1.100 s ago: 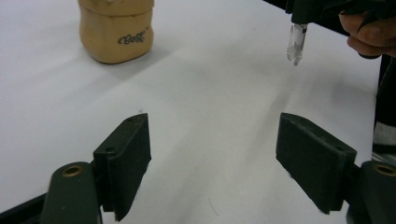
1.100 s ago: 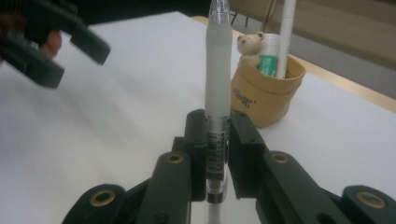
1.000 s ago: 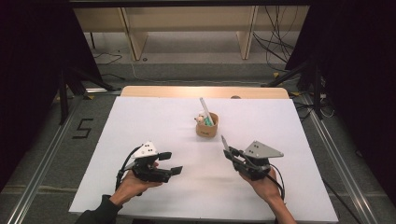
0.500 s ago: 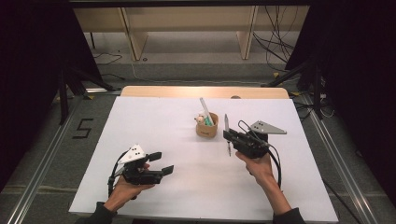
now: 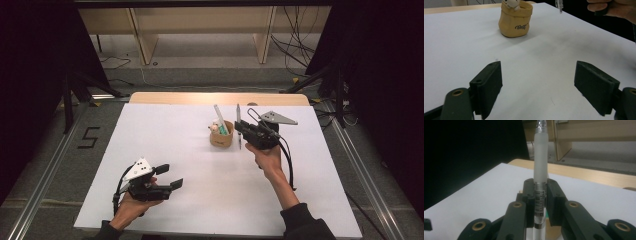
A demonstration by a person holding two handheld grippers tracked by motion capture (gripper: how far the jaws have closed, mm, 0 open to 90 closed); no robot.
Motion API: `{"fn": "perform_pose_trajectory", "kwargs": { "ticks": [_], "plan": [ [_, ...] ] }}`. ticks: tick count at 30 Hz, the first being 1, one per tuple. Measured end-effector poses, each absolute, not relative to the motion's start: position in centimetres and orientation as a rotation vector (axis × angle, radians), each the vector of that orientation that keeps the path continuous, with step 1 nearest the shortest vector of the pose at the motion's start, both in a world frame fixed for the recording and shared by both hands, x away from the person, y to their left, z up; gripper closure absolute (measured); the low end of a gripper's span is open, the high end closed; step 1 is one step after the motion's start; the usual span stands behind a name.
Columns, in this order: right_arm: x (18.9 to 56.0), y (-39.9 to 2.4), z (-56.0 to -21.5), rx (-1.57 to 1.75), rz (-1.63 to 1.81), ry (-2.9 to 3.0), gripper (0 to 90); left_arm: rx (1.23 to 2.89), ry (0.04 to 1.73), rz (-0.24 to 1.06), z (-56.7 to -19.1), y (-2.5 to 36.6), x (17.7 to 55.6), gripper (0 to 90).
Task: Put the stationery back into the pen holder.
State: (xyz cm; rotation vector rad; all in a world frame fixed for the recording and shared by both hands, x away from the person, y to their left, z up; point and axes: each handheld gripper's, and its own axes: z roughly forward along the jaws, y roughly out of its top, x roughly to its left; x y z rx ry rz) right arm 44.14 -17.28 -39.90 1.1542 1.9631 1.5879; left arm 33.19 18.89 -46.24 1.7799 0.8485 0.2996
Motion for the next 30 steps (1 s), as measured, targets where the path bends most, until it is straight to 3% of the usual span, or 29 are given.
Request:
{"fn": "perform_pose_trajectory", "kwargs": {
  "ticks": [30],
  "plan": [
    [50.9, -13.3, -40.3, 1.271, 1.518, 1.864, 79.7, 1.805, 0.820, 0.317, -46.4, 18.6, 32.5, 20.2]
  ]
}}
